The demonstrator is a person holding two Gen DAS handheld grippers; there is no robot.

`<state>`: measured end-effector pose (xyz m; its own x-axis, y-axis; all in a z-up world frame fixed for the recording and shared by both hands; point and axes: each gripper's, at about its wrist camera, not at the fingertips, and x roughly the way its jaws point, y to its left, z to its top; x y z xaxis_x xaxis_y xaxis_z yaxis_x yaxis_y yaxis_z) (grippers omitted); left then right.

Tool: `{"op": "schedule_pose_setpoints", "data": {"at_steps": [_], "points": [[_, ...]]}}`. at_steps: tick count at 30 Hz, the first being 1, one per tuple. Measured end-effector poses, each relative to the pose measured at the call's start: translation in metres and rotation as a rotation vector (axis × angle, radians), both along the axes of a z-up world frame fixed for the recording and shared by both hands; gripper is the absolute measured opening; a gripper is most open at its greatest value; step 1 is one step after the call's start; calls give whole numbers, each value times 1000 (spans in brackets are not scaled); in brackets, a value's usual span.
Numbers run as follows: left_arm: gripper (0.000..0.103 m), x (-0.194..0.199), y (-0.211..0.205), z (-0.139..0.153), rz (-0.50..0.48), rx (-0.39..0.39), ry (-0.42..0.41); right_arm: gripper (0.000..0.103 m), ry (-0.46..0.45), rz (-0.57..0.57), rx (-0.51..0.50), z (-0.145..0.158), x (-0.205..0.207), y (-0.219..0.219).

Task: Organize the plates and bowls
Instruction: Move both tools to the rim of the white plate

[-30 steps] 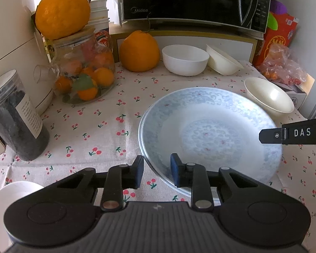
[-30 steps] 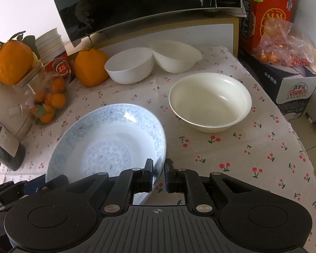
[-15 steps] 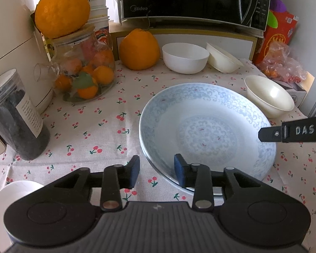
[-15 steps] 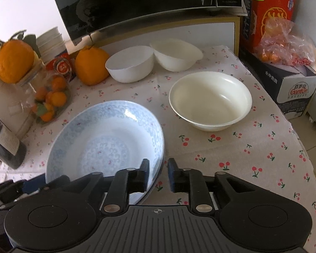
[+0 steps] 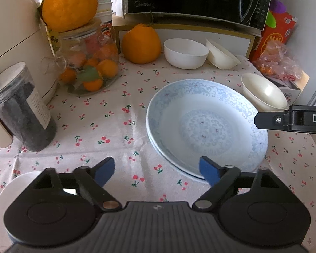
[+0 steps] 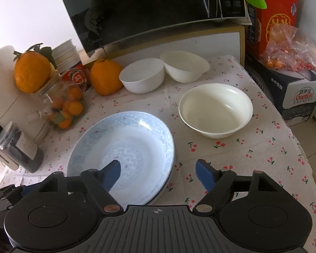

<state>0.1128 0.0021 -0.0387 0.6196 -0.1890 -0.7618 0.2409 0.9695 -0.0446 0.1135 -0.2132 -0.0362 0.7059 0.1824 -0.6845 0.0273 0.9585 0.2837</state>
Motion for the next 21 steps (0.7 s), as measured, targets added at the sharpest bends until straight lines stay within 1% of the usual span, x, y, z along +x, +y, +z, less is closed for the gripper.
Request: {"op": "schedule_pose_setpoints", "data": {"at_steps": [2,6,12,21], "points": [[95,-4,6,4,-4,-4,4,88,-5,11,-3,2,-3,2],[99,-10,19,9,-10,-5,15,90,-17,42,-30,5,-11,9],[102,-20,50,17,5,1,28,93,-35,108,-74,10,-23,27],[102,-26,97,25,53,11,68,95,-28,209,-51,14,-36,64]]}}
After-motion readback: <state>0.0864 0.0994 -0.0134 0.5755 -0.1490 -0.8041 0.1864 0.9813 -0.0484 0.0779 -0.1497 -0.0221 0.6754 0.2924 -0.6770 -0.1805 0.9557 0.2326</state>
